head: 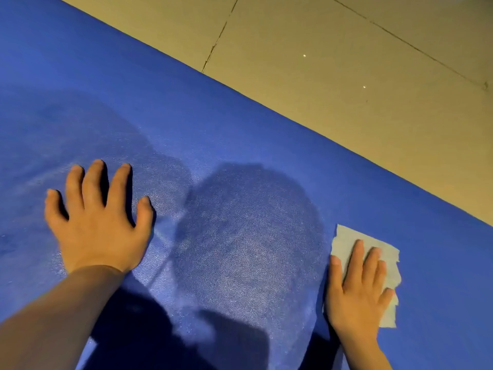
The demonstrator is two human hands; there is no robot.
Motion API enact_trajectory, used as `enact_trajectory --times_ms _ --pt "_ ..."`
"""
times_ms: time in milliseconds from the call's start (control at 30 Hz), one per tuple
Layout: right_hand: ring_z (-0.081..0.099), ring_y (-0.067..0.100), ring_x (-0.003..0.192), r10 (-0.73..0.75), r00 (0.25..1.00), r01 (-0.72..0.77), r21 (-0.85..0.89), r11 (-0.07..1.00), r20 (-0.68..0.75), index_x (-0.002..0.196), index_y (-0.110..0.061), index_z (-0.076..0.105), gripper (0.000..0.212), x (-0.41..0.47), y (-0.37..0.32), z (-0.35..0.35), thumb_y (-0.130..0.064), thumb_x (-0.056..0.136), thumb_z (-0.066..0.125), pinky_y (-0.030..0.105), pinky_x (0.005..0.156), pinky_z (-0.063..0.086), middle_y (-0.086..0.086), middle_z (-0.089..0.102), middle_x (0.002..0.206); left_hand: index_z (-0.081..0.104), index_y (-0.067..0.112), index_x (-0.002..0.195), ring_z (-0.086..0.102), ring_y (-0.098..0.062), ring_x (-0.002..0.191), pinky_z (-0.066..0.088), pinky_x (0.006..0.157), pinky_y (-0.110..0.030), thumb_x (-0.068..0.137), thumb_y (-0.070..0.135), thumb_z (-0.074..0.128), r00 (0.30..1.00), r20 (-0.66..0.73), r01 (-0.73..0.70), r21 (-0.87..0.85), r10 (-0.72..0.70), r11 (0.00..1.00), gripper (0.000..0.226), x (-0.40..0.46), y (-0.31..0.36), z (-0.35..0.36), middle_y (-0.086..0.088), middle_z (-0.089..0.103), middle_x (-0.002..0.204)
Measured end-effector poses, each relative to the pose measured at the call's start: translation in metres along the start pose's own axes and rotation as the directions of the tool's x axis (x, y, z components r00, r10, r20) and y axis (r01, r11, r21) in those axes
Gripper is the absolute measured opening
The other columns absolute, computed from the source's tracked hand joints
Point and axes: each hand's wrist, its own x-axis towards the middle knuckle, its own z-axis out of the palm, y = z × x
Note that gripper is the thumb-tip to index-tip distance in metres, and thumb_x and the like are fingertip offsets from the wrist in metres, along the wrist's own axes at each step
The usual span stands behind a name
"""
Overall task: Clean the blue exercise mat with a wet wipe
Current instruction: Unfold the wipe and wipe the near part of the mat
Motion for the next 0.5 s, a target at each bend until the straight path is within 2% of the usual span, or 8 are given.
enact_trajectory --times_ms 67,133,200,300,367,433,500 --pt "0.001 0.028 0.151 0.115 0.993 -0.115 0.051 0.992 -0.007 0.156 -0.026 0.009 0.088 0.002 -0.015 -0.006 -0.068 0.080 -0.003 0.059 0.116 0.004 0.007 0.002 0.165 0.050 0.014 0.141 0.023 -0.038 0.143 0.018 0.110 -0.065 0.088 0.044 0.040 1.000 0.005 0.003 0.003 -0.003 1.000 0.061 0.001 0.001 -0.001 -0.017 0.037 0.148" --pt "-0.001 0.031 0.151 0.094 0.995 -0.092 0.072 0.993 -0.032 0.157 -0.022 0.008 0.079 -0.005 -0.054 -0.002 -0.065 0.091 0.000 0.058 0.115 0.001 0.010 0.001 0.165 0.051 0.013 0.141 0.023 -0.038 0.143 0.017 0.111 -0.064 0.088 0.043 0.042 1.000 0.007 0.002 0.011 -0.002 1.000 0.061 -0.001 0.001 -0.002 -0.017 0.037 0.149" --pt "-0.009 0.030 0.151 -0.028 0.999 0.027 0.058 0.998 0.015 0.154 -0.024 -0.005 0.075 -0.010 -0.102 0.006 -0.063 0.091 -0.006 0.053 0.115 -0.009 0.007 -0.011 0.164 0.051 0.013 0.140 0.023 -0.038 0.144 0.014 0.111 -0.062 0.088 0.042 0.043 1.000 0.010 0.002 0.015 -0.002 1.000 0.061 -0.001 0.002 -0.002 -0.016 0.037 0.149" --pt "-0.021 0.030 0.148 -0.270 0.961 0.267 0.042 0.963 0.062 0.146 -0.031 -0.020 0.077 -0.002 -0.176 0.010 -0.063 0.076 -0.014 0.051 0.106 -0.028 0.002 -0.023 0.160 0.052 0.012 0.140 0.024 -0.040 0.142 0.017 0.109 -0.064 0.088 0.041 0.044 1.000 -0.004 -0.013 0.025 0.013 1.000 0.060 0.000 0.002 -0.001 -0.018 0.039 0.148" --pt "-0.023 0.027 0.148 -0.428 0.897 0.427 0.037 0.904 0.108 0.153 -0.033 -0.014 0.073 0.017 -0.220 0.007 -0.063 0.087 -0.005 0.056 0.104 -0.029 0.001 -0.022 0.162 0.052 0.011 0.139 0.025 -0.040 0.141 0.023 0.106 -0.068 0.088 0.041 0.044 1.000 -0.020 -0.018 0.012 0.019 1.000 0.060 0.000 0.001 0.000 -0.019 0.039 0.147" --pt "-0.019 0.024 0.149 -0.603 0.788 0.608 0.001 0.794 0.120 0.155 -0.036 -0.005 0.065 0.046 -0.251 -0.001 -0.060 0.099 0.017 0.058 0.110 -0.021 -0.003 -0.017 0.163 0.050 0.012 0.140 0.023 -0.040 0.141 0.026 0.104 -0.072 0.089 0.043 0.041 1.000 -0.015 -0.005 -0.028 0.005 1.000 0.060 0.001 -0.001 0.002 -0.019 0.038 0.147" --pt "-0.014 0.018 0.150 -0.713 0.687 0.722 -0.030 0.691 0.139 0.155 -0.039 0.001 0.065 0.084 -0.259 -0.014 -0.061 0.100 0.026 0.055 0.115 -0.015 -0.009 -0.012 0.164 0.049 0.010 0.140 0.023 -0.045 0.139 0.027 0.103 -0.074 0.091 0.046 0.038 0.999 -0.010 -0.040 -0.049 0.040 0.998 0.061 0.003 -0.004 0.005 -0.022 0.036 0.145"
